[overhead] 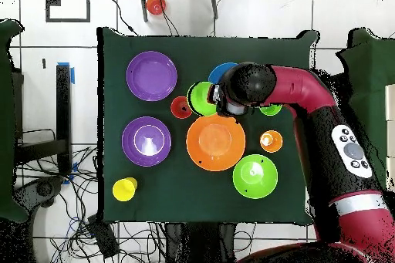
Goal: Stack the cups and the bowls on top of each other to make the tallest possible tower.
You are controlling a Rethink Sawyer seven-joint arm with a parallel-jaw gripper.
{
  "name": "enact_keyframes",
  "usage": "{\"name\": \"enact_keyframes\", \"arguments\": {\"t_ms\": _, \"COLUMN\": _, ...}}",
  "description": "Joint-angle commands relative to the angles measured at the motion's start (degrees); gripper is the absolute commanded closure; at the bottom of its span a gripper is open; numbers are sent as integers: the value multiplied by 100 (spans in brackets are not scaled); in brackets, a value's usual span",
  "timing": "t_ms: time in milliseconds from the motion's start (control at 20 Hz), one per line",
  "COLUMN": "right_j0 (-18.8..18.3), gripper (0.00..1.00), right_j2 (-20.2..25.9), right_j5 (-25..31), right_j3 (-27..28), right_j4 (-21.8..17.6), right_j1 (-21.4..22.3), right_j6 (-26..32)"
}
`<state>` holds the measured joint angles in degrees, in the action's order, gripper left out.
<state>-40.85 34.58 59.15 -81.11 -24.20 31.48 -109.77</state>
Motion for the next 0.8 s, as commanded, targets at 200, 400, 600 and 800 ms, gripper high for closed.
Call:
{"name": "enact_keyframes", "arguments": {"t_ms": 200, "right_j0": 72, "gripper": 100, "right_j2": 11, "right_j5": 948, "right_j3": 430, "right_j4": -223, "right_j1": 190, "right_j6": 1214}}
{"name": "enact_keyframes", "arguments": {"t_ms": 400, "right_j0": 169, "gripper": 100, "right_j2": -39, "right_j5": 678, "right_j3": 425, "right_j4": -427, "right_j1": 85, "right_j6": 1082}}
{"name": "enact_keyframes", "arguments": {"t_ms": 600, "right_j0": 190, "gripper": 100, "right_j2": -28, "right_j5": 140, "right_j3": 278, "right_j4": -506, "right_j1": -92, "right_j6": 931}}
{"name": "enact_keyframes", "arguments": {"t_ms": 800, "right_j0": 83, "gripper": 100, "right_j2": 97, "right_j5": -345, "right_j3": 206, "right_j4": -496, "right_j1": -360, "right_j6": 1013}}
